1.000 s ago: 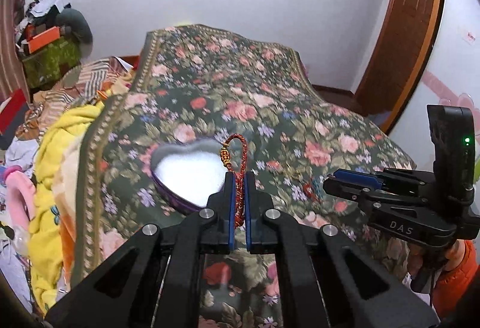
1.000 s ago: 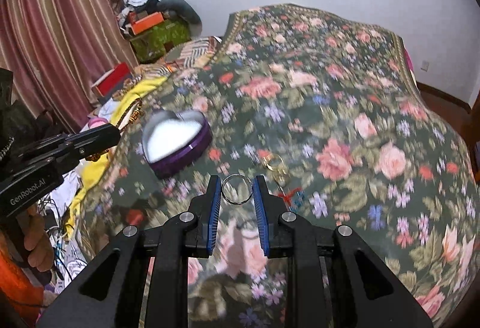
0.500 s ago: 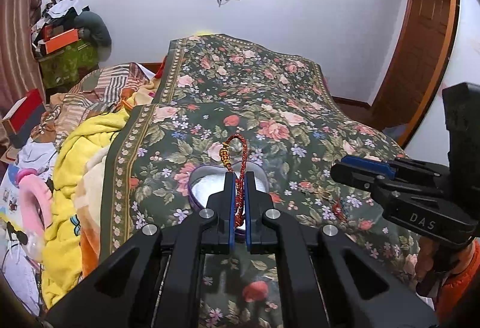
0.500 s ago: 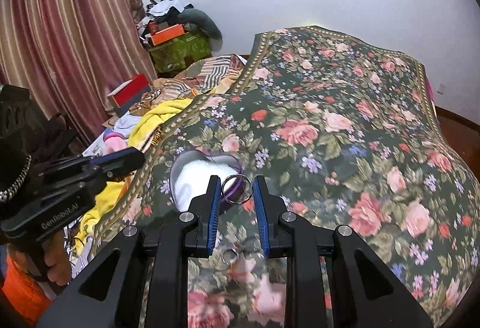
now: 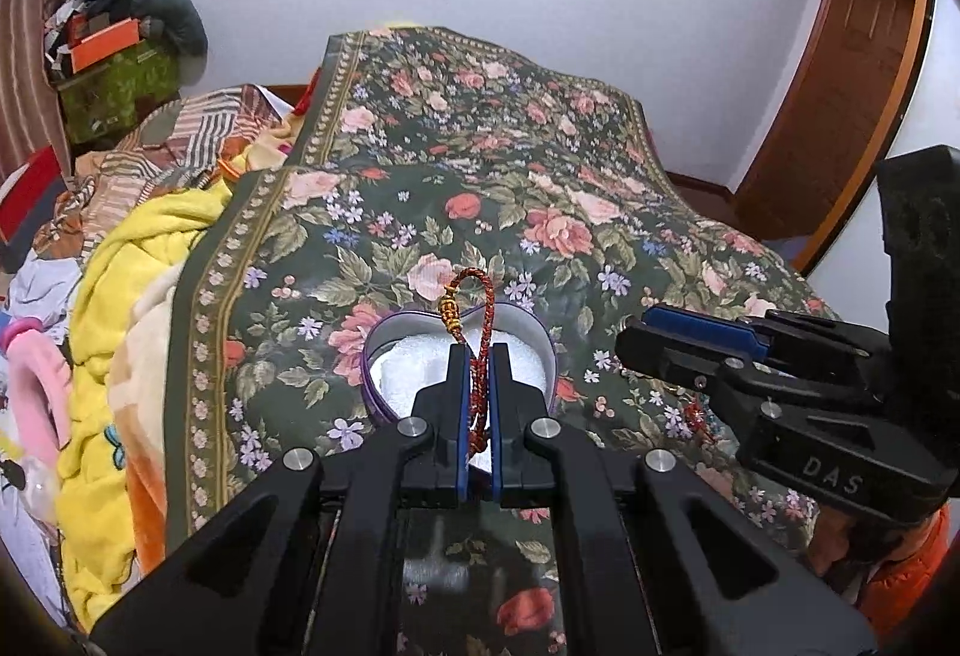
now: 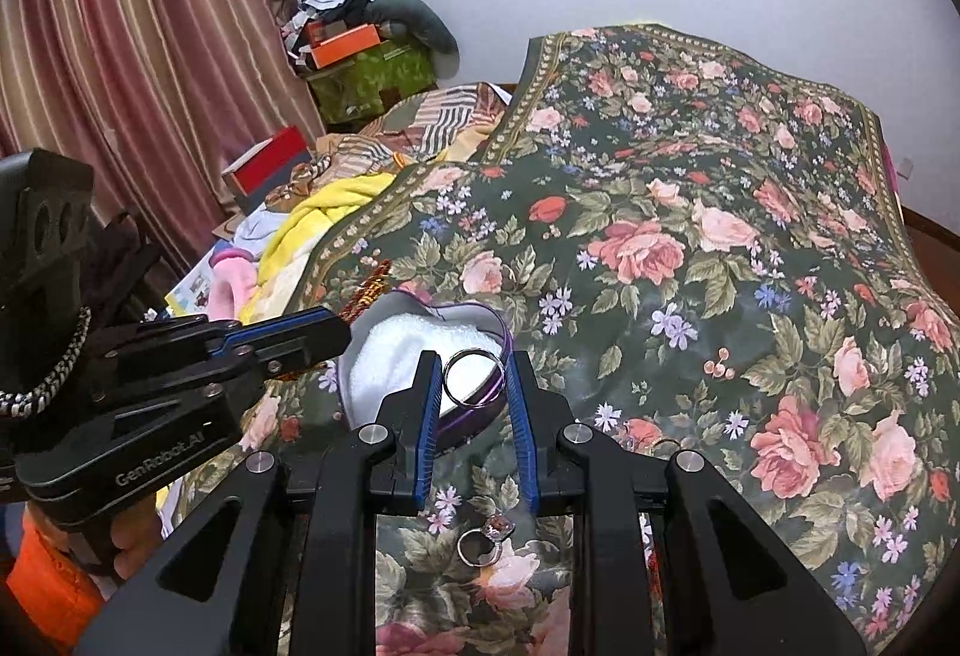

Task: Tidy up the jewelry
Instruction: 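Carry the bracelet and ring over the heart tin and open both tools inside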

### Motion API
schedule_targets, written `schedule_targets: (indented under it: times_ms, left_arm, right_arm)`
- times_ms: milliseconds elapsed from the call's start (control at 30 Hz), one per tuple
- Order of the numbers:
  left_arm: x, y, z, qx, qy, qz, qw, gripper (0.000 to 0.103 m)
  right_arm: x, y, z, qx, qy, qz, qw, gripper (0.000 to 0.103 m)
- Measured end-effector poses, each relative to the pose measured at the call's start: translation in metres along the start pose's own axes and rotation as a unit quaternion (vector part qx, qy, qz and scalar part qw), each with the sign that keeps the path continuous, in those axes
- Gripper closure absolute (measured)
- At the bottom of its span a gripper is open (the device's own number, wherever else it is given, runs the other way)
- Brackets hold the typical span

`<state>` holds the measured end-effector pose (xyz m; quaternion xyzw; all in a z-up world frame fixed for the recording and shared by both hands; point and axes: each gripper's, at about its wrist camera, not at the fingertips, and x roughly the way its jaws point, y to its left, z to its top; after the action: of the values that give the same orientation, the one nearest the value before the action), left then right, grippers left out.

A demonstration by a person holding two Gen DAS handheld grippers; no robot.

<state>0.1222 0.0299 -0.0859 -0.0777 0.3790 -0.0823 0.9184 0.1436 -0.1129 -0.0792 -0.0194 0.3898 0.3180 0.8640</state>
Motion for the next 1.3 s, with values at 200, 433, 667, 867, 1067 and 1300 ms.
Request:
schedule_targets:
  times_ms: [200, 433, 667, 867, 1067, 1300]
  left_arm:
    - [0.016, 0.002, 0.002, -0.001, 0.008, 0.002, 1.0000, 0.099]
    - [0.013, 0.009, 0.007, -0.001, 0.000, 0.008, 1.0000, 0.099]
    - [0.010, 0.021, 0.008, -0.006, -0.003, 0.025, 0.9997, 0.094]
    - [0.009, 0.027, 0.006, -0.012, -0.003, 0.037, 0.9992, 0.079]
    - [0.002, 0.027, 0.007, -0.015, -0.008, 0.039, 0.9991, 0.075]
    - [-0.006, 0.011, 0.007, 0.001, -0.010, 0.037, 0.9993, 0.075]
  right_arm:
    - [0.010, -0.002, 0.003, -0.002, 0.007, 0.002, 1.000, 0.083]
    - [0.024, 0.008, 0.008, -0.015, 0.016, 0.011, 1.000, 0.083]
    - [0.039, 0.019, 0.008, -0.027, 0.033, 0.020, 0.999, 0.083]
    - [0.045, 0.019, 0.008, -0.023, 0.045, 0.018, 0.999, 0.082]
    - [0.036, 0.014, 0.009, -0.018, 0.038, 0.014, 0.999, 0.080]
    - [0.009, 0.003, 0.007, -0.012, 0.020, -0.007, 1.000, 0.080]
